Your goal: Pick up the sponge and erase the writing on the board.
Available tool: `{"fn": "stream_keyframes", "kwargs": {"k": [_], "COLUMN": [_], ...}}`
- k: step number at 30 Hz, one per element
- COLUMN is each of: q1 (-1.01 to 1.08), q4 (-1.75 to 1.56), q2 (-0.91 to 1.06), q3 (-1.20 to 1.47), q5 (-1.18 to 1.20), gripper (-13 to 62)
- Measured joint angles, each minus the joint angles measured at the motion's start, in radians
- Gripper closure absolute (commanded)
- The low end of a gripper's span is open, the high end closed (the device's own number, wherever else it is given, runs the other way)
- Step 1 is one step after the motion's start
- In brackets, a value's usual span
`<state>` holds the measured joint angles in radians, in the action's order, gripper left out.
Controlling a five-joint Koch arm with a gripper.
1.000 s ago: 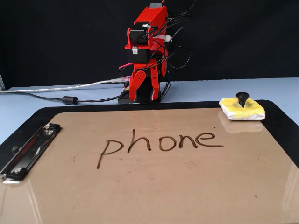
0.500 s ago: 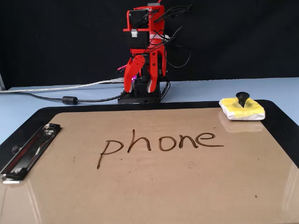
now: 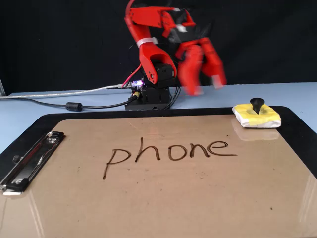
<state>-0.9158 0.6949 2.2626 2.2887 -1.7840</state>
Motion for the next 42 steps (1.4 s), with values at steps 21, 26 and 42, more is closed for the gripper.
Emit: {"fn": "stream_keyframes", "kwargs": {"k": [21,26,42], "q1": [-0.216,-0.216,-0.218], "q4": [-0.842,-0.973,-1.111], "q2": [-0.5,-0.634,-0.652], "q3": [0.123,0.121,0.224], "q5": [0.132,0.14,0.172], "gripper": [16.2,16.1,22.4]}}
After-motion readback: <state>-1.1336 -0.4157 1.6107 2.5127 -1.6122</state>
